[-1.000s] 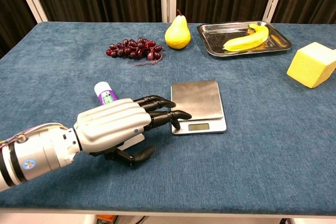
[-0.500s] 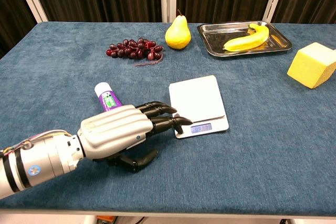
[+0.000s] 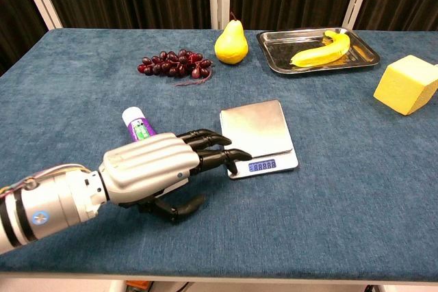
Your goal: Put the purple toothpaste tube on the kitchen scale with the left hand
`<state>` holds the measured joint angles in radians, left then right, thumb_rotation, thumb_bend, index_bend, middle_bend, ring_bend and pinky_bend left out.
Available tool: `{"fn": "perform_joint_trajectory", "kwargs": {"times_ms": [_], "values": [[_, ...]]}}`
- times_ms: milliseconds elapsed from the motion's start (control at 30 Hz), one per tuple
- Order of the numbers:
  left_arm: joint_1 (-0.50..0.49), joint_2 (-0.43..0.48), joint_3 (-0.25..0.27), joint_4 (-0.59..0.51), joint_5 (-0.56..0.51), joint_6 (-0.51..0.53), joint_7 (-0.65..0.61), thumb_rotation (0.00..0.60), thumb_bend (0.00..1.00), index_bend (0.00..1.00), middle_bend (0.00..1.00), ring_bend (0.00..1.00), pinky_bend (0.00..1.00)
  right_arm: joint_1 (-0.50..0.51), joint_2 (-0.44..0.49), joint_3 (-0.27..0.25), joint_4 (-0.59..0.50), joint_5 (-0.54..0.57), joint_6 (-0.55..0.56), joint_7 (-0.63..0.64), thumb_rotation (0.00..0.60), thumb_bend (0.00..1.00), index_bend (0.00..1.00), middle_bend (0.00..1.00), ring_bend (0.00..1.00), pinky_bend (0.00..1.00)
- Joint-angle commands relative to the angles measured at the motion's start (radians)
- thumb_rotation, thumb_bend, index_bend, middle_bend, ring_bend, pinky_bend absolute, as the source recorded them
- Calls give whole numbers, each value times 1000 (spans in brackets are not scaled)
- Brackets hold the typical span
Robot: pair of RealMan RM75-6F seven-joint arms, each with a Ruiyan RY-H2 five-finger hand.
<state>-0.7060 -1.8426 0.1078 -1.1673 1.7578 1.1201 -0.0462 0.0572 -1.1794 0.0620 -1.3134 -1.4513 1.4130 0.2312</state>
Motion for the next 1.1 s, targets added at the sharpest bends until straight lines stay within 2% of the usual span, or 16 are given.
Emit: {"fn": "perform_joint_trajectory", "kwargs": {"times_ms": [33, 233, 400, 567, 767, 1100], "values": [[-1, 83, -34, -116, 12, 58, 58, 600, 543, 55, 189, 0, 0, 0, 1, 1, -1, -1, 1, 3, 600, 295, 0, 0, 0, 0], [27, 195, -66, -282, -21, 92, 151, 600, 543, 54, 177, 0, 0, 0, 1, -2, -2, -8, 5, 2, 600, 295, 0, 0, 0, 0], [57, 256, -67, -312, -85, 74, 180, 600, 532, 54, 164, 0, 1, -4, 5, -3, -9, -16, 18, 1, 600, 295, 0, 0, 0, 0], [81, 297, -34, -277, -127, 27, 174, 600, 518, 51, 138, 0, 25, -4, 6, -2, -9, -13, 15, -1, 600, 295, 0, 0, 0, 0], [85, 336, -11, -216, -106, 12, 178, 600, 518, 49, 127, 0, 30, 3, 5, -3, -16, -18, 9, -12, 600, 295, 0, 0, 0, 0], [36, 307, 15, -114, -48, -72, 191, 600, 518, 36, 88, 0, 10, 5, 11, -2, -38, -23, 17, -31, 600, 295, 0, 0, 0, 0]]}}
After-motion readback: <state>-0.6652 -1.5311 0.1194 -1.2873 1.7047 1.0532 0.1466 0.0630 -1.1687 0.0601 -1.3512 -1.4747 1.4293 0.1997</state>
